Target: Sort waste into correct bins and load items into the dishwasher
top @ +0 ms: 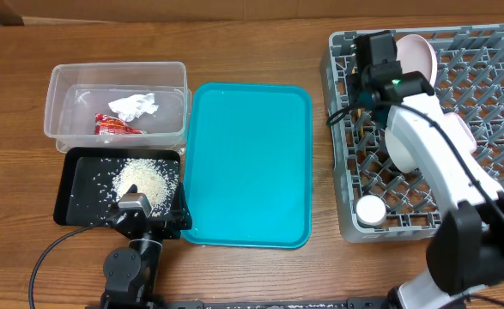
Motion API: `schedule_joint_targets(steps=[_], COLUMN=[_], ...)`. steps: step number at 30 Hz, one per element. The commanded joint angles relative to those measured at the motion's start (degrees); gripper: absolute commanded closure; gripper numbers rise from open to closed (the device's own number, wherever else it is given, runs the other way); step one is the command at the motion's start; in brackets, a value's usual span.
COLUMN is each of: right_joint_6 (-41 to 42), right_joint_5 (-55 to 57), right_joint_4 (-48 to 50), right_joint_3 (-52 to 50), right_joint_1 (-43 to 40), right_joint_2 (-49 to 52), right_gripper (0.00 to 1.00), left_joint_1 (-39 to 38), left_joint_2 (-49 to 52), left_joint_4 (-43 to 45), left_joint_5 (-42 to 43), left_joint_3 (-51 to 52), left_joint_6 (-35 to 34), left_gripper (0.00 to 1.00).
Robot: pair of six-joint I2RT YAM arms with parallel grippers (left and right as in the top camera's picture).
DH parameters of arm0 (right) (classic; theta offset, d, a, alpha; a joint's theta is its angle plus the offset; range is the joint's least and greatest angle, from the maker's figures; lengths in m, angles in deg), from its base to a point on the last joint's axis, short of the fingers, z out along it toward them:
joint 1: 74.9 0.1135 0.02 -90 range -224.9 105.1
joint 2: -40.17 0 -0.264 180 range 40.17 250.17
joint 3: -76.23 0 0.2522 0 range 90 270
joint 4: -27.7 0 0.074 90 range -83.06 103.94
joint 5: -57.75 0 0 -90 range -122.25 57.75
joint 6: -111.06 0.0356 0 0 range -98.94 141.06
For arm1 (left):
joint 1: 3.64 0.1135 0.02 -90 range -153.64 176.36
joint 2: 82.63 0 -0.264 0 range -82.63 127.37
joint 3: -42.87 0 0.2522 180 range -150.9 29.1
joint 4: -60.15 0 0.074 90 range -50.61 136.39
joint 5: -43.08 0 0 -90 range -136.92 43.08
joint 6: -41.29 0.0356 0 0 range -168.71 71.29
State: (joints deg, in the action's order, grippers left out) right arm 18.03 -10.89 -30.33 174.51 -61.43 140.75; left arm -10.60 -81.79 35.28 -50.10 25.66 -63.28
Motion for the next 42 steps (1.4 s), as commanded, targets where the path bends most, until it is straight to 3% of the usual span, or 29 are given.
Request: schedule_joint_targets(steps=[1,4,6,7,8,11,16,20,29,34,42], right_joint_6=[1.8,3.8,6.7,7.8,9.0,11.0,11.0,12.1,12.0,10.0,5.1], right_joint_5=[-4.3,-8.5,-9.1,-9.0,-9.1,-10.1,-10.8,-11.2,1.3,2.9,-22.4], right_joint_4=[-3.5,-6.6,-8.2,-8.9,-9.5,-10.8,-16.4,-21.7,-18.6,-15.0,-0.7], right_joint_3=[4.1,4.1,4.1,4.1,4.1,4.1,4.1,4.1,4.1,1.4,-20.5], right_joint_1=[7.7,14.3,19.3,21.4,23.5,30.9,36.0,36.1,35.9,26.7,-2.4], right_joint_2=[-13.3,-20.7,-25.4,-27.1,-28.8,-33.8,-36.9,-37.7,-47.1,-52.9,-64.3], right_gripper=[0.48,0.44,0.35,0.03,0.0,0.0,0.0,0.0,0.0,0.0,0.0], left_joint_1=[0.6,0.6,0.6,0.6,0.6,0.6,0.6,0.6,0.6,0.6,0.6], left_joint_2=[-0.6,-0.6,-0.6,-0.6,-0.6,-0.6,-0.6,-0.6,-0.6,-0.6,-0.6], left_joint_4=[0.0,0.0,0.0,0.0,0.0,0.0,0.0,0.0,0.0,0.0,0.0], left_joint_5=[0.2,0.2,0.3,0.2,0.2,0.2,0.2,0.2,0.2,0.2,0.2], left_joint_3=[0.2,0.2,0.2,0.2,0.2,0.2,0.2,0.2,0.2,0.2,0.2], left_joint_6=[0.9,0.9,0.9,0.9,0.9,0.9,0.9,0.9,0.9,0.9,0.9], left_gripper=[0.0,0.0,0.0,0.0,0.0,0.0,0.0,0.0,0.0,0.0,0.0])
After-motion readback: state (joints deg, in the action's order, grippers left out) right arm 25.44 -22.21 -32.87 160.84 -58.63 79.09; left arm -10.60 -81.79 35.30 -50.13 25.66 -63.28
